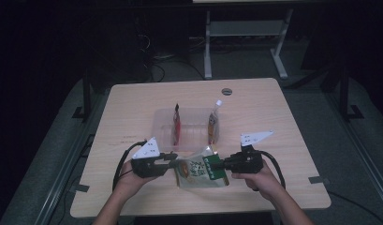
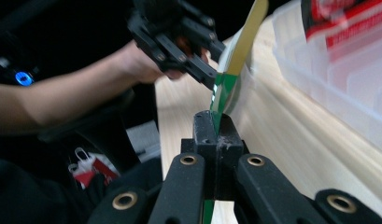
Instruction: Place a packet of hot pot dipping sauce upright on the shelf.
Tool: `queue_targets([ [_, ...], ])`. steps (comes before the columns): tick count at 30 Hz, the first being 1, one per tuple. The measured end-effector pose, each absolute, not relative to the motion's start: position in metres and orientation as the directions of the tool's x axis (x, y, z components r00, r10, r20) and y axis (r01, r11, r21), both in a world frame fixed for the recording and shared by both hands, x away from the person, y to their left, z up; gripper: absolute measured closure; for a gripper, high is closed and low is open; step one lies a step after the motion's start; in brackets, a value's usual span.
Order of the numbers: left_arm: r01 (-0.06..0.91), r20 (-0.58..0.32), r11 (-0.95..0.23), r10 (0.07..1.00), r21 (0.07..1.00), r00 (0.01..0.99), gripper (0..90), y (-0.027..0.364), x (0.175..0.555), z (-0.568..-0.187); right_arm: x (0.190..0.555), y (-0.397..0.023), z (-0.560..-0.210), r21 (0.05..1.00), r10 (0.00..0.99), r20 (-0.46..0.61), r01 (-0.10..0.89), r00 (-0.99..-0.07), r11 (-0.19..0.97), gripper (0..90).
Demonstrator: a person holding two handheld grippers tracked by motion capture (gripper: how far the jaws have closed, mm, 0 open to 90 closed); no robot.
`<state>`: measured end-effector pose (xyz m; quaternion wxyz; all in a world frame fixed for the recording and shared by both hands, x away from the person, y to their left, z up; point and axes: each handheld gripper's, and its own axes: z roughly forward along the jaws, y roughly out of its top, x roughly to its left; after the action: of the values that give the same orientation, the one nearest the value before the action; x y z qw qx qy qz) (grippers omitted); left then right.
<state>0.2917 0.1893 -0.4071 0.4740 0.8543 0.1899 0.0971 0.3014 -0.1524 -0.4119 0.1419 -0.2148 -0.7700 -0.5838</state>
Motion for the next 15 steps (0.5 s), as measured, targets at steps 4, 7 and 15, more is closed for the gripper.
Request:
queue_targets([
  [4,0.249,-0.033,-0.478,0.415,0.843,0.909,79.7,0.195,0.29,-0.407,0.298,-0.153,-0.4,0.858,0.14,0.46,0.48,-0.877,0.185,90.0],
  [7,0.252,-0.036,-0.488,0.409,0.836,0.912,80.5,0.195,0.29,-0.408,0.296,-0.152,-0.393,0.873,0.128,0.439,0.456,-0.889,0.172,90.0],
  [15,0.284,-0.067,-0.528,0.392,0.8,0.918,74.1,0.2,0.29,-0.414,0.294,-0.153,-0.378,0.895,0.134,0.4,0.418,-0.906,0.156,90.0],
])
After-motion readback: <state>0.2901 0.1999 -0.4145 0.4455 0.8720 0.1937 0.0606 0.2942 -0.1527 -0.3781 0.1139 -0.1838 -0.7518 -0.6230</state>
